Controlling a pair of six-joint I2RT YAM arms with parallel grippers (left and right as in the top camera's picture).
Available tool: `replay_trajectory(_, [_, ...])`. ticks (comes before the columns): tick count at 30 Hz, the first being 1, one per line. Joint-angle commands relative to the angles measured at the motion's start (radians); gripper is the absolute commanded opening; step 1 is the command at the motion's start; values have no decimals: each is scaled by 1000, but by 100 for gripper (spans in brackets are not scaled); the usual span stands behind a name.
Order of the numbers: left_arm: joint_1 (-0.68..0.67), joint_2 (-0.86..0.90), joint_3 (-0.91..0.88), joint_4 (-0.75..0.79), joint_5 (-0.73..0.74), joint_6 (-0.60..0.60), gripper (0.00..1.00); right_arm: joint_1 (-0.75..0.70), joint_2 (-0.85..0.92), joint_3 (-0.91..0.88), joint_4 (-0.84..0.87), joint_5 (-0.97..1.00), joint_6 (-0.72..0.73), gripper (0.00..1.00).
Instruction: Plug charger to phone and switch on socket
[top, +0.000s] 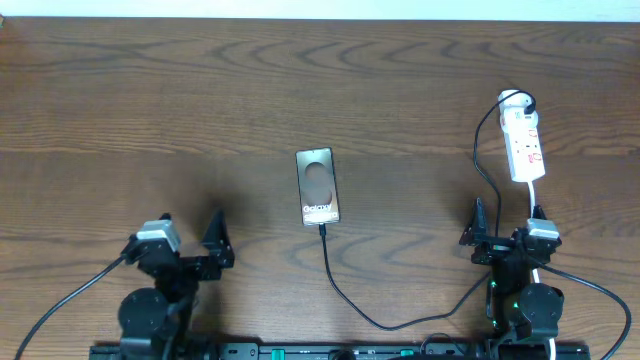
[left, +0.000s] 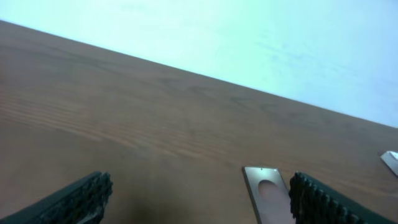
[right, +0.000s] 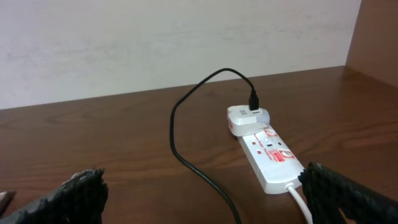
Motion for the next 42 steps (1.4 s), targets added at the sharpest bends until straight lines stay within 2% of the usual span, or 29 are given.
replay_trajectory(1, [13,-17,-96,106,45,4,93,10,-7,-1,-4,-5,-13,99])
replay_trajectory(6, [13,-17,-208,257,42,16,93,10,-7,-1,-4,-5,-13,99])
replay_trajectory(13, [13,-17,-277,351,41,75,93,10,-7,-1,-5,-5,-13,99])
replay_trajectory(18, [13,-17,-276,328,38,150,93,10,-7,-1,-4,-5,-13,99])
replay_trajectory(20, [13,-17,-276,283,34,150,93,10,-7,-1,-4,-5,-13,99])
replay_trajectory(42, [13,-17,-276,287,24,157,93,10,-6,-1,-5,-5,-13,99])
